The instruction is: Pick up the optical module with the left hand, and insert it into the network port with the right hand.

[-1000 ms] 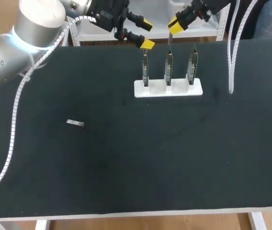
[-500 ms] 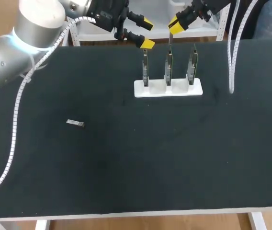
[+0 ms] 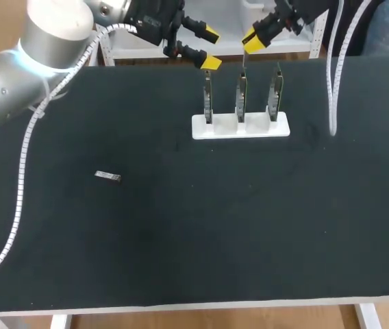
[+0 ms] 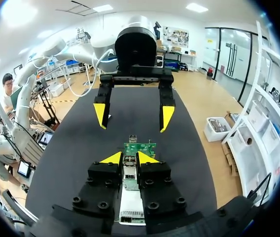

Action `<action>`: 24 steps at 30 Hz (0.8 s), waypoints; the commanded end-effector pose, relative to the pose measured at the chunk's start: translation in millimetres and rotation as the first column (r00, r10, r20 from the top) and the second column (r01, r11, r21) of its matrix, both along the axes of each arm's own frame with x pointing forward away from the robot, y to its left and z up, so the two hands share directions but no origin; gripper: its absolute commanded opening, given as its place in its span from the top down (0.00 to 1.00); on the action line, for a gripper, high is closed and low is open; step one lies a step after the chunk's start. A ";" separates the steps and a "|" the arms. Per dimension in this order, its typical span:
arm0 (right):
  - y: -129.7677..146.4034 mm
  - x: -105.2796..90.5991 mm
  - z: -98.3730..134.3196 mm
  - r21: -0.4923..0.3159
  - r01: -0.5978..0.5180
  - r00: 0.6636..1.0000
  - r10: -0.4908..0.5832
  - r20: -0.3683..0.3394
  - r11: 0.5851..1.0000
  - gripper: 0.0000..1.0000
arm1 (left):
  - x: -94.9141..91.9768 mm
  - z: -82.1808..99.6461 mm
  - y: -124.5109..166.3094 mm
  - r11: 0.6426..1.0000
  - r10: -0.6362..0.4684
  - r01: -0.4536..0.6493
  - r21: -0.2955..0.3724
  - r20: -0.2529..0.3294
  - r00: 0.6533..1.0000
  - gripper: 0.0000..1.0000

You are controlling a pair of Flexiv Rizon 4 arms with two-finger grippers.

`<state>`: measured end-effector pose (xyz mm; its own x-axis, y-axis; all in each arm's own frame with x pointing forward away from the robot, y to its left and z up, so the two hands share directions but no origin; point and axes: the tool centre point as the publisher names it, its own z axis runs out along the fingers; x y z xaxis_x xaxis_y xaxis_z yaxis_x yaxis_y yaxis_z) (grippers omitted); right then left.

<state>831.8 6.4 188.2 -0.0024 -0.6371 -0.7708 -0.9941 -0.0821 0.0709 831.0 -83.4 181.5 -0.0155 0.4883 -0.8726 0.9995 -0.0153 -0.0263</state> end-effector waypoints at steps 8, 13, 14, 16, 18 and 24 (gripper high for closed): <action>5.7 4.1 -5.1 0.054 -0.297 0.916 0.301 -0.266 0.953 1.00 | -2.6 -0.6 0.1 1.000 0.005 -0.005 -0.001 0.005 1.000 0.00; 5.8 2.6 -4.2 0.059 -0.304 0.913 0.308 -0.266 0.951 1.00 | -2.6 -0.6 0.1 1.000 0.005 -0.005 -0.001 0.005 1.000 0.00; 5.5 2.2 -3.7 0.061 -0.305 0.913 0.310 -0.266 0.950 1.00 | -2.6 -0.6 0.1 1.000 0.005 -0.005 -0.001 0.005 1.000 0.00; 5.1 1.9 -3.6 0.061 -0.307 0.912 0.311 -0.267 0.950 1.00 | -2.6 -0.6 0.1 1.000 0.005 -0.005 -0.001 0.005 1.000 0.00; 4.4 1.6 -3.5 0.062 -0.310 0.911 0.315 -0.268 0.949 1.00 | -2.6 -0.6 0.1 1.000 0.005 -0.005 -0.001 0.005 1.000 0.00; 2.1 0.5 -3.6 0.064 -0.320 0.906 0.325 -0.272 0.945 1.00 | -2.6 -0.6 0.1 1.000 0.005 -0.005 -0.001 0.005 1.000 0.00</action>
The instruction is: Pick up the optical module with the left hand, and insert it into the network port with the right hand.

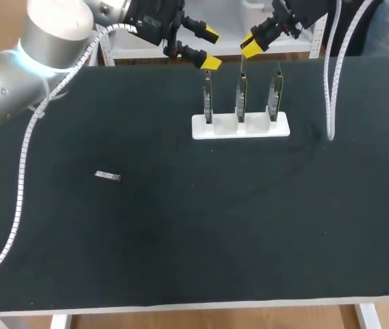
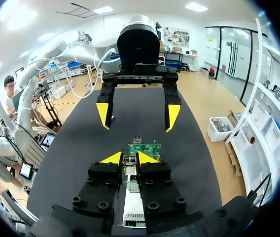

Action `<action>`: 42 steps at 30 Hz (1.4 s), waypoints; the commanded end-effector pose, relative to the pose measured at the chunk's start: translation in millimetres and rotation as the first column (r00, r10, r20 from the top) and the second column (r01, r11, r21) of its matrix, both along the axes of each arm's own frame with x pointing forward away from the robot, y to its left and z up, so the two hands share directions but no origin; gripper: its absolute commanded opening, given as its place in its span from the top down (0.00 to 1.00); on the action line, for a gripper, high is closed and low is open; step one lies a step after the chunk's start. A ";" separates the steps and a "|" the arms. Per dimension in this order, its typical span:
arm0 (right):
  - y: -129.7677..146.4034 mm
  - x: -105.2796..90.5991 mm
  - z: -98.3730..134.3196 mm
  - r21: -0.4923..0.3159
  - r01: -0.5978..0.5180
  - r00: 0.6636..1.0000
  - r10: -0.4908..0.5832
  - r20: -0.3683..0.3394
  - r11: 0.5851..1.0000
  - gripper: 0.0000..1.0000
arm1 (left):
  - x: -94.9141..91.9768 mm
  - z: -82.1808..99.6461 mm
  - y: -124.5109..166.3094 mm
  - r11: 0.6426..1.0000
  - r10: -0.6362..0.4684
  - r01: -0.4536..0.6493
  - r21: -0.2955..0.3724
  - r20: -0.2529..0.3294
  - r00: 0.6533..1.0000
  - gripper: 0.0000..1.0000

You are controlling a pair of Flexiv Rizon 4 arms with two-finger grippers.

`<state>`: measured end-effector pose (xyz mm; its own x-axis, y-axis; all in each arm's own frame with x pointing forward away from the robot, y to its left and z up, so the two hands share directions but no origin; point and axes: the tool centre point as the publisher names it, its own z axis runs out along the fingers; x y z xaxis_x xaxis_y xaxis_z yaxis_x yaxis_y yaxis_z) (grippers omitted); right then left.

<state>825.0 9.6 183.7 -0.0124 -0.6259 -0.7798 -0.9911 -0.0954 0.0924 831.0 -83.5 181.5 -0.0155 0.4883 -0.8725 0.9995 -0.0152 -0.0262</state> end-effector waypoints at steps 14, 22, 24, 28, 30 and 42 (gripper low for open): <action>-5.3 5.2 -1.9 0.042 -0.329 0.907 0.328 -0.264 0.943 1.00 | -2.6 -0.6 0.1 1.000 0.005 -0.005 -0.001 0.005 1.000 0.00; -2.5 4.6 -3.5 0.044 -0.331 0.906 0.330 -0.266 0.943 1.00 | -2.6 -0.6 0.1 1.000 0.005 -0.005 -0.001 0.005 1.000 0.00; -2.1 4.4 -3.8 0.044 -0.332 0.905 0.331 -0.267 0.942 1.00 | -2.6 -0.6 0.1 1.000 0.005 -0.005 -0.001 0.005 1.000 0.00; -1.5 4.5 -4.8 0.043 -0.332 0.904 0.331 -0.269 0.942 1.00 | -2.6 -0.6 0.1 1.000 0.005 -0.005 -0.001 0.005 1.000 0.00; -1.5 4.6 -5.4 0.043 -0.331 0.905 0.329 -0.270 0.943 1.00 | -2.6 -0.6 0.1 1.000 0.005 -0.005 -0.001 0.005 1.000 0.00; -0.8 7.7 -8.4 0.030 -0.323 0.910 0.319 -0.265 0.946 1.00 | -2.6 -0.6 0.1 1.000 0.005 -0.005 -0.001 0.005 1.000 0.00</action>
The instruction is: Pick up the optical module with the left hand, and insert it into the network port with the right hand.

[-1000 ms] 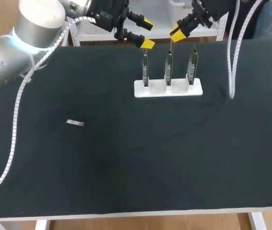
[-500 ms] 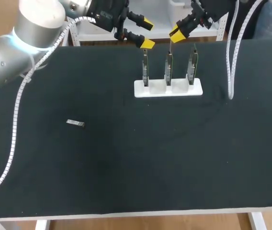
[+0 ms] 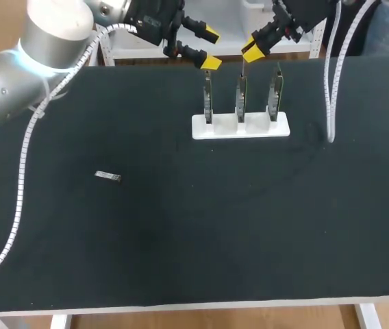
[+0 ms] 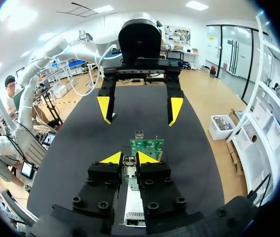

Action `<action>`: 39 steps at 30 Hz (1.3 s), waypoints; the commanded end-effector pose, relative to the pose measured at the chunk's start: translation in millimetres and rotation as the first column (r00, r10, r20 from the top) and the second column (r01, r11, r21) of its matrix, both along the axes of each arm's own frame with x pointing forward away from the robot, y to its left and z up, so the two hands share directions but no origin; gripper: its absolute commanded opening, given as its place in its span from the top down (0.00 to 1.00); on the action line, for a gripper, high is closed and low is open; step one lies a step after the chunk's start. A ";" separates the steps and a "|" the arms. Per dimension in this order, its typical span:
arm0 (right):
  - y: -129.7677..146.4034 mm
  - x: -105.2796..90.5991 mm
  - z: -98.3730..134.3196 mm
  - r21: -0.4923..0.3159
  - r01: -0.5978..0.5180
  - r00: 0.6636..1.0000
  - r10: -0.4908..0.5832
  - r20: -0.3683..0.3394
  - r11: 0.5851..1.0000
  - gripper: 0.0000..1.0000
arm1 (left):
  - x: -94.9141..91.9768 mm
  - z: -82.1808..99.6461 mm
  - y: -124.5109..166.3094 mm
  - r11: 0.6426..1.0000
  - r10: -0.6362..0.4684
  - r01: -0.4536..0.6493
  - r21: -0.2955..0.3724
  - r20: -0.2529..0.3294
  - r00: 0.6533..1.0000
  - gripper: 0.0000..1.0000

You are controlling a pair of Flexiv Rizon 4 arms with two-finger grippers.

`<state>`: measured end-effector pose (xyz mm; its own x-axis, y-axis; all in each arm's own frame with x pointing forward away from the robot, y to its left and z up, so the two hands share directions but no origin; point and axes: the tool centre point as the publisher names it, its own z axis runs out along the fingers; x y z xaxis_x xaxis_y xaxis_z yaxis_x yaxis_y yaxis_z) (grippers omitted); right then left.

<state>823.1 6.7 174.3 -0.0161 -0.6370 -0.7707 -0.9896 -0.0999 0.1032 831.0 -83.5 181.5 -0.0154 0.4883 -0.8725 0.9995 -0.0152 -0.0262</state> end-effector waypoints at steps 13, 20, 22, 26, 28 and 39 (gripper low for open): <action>1.8 12.2 0.6 0.036 -0.300 0.921 0.299 -0.249 0.953 1.00 | -2.6 -0.6 0.1 1.000 0.005 -0.005 -0.001 0.005 1.000 0.00; 0.7 11.7 -0.9 0.029 -0.289 0.925 0.287 -0.247 0.957 1.00 | -2.6 -0.6 0.1 1.000 0.005 -0.005 -0.001 0.005 1.000 0.00; 1.1 11.6 -1.0 0.030 -0.289 0.926 0.287 -0.246 0.957 1.00 | -2.6 -0.6 0.1 1.000 0.005 -0.005 -0.001 0.005 1.000 0.00; 1.6 11.3 -1.1 0.032 -0.285 0.927 0.284 -0.244 0.958 1.00 | -2.6 -0.6 0.1 1.000 0.005 -0.005 -0.001 0.005 1.000 0.00; 1.7 11.2 -1.1 0.032 -0.283 0.928 0.282 -0.245 0.959 1.00 | -2.6 -0.6 0.1 1.000 0.005 -0.005 -0.001 0.005 1.000 0.00; 3.0 13.9 -0.9 0.031 -0.269 0.934 0.269 -0.237 0.963 1.00 | -2.6 -0.6 0.1 1.000 0.005 -0.005 -0.001 0.005 1.000 0.00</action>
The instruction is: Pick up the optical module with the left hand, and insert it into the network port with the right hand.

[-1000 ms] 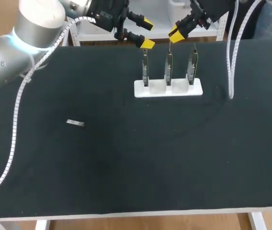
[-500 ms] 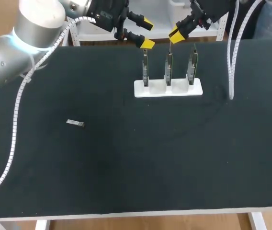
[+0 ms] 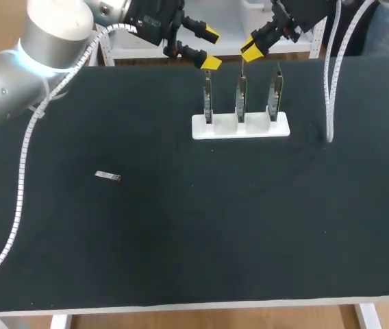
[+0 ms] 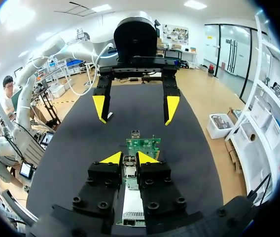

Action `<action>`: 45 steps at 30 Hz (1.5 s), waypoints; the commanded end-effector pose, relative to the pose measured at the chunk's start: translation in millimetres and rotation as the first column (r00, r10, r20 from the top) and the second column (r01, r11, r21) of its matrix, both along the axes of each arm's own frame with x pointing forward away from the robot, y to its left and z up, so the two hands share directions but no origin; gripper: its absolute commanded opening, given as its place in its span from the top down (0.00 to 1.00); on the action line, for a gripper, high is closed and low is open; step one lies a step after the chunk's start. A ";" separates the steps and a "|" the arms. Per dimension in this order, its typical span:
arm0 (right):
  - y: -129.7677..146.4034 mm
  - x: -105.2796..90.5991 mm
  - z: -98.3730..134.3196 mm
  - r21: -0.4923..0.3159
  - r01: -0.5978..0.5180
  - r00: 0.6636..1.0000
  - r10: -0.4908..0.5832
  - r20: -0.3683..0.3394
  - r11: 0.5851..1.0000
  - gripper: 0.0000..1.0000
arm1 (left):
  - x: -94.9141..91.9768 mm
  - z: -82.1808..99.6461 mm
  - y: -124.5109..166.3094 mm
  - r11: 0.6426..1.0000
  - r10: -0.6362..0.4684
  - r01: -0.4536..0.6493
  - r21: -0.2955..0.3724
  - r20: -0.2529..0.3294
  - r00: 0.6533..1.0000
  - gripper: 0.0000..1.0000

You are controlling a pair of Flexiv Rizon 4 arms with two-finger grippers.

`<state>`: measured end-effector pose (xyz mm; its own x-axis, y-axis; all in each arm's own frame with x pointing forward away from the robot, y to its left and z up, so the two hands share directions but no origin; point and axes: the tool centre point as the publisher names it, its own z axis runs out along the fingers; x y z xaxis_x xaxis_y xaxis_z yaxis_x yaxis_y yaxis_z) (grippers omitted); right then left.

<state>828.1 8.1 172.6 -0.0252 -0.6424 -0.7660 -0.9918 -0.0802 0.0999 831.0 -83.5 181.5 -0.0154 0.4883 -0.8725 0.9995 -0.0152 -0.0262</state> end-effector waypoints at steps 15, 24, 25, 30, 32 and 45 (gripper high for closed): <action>2.4 10.0 -1.2 0.041 -0.278 0.930 0.279 -0.241 0.960 1.00 | -2.6 -0.6 0.1 1.000 0.005 -0.005 -0.001 0.005 1.000 0.00; 0.7 11.3 -0.7 0.035 -0.278 0.930 0.278 -0.242 0.960 1.00 | -2.6 -0.6 0.1 1.000 0.005 -0.005 -0.001 0.005 1.000 0.00; 0.7 11.4 -0.7 0.035 -0.279 0.929 0.279 -0.241 0.960 1.00 | -2.6 -0.6 0.1 1.000 0.005 -0.005 -0.001 0.005 1.000 0.00; 0.9 10.0 -2.3 0.036 -0.279 0.928 0.279 -0.246 0.960 1.00 | -2.6 -0.6 0.1 1.000 0.005 -0.005 -0.001 0.005 1.000 0.00; 0.9 9.5 -2.8 0.038 -0.277 0.928 0.277 -0.248 0.960 1.00 | -2.6 -0.6 0.1 1.000 0.005 -0.005 -0.001 0.005 1.000 0.00; 1.5 9.5 -1.7 0.045 -0.276 0.929 0.278 -0.243 0.960 1.00 | -2.6 -0.6 0.1 1.000 0.005 -0.005 -0.001 0.005 1.000 0.00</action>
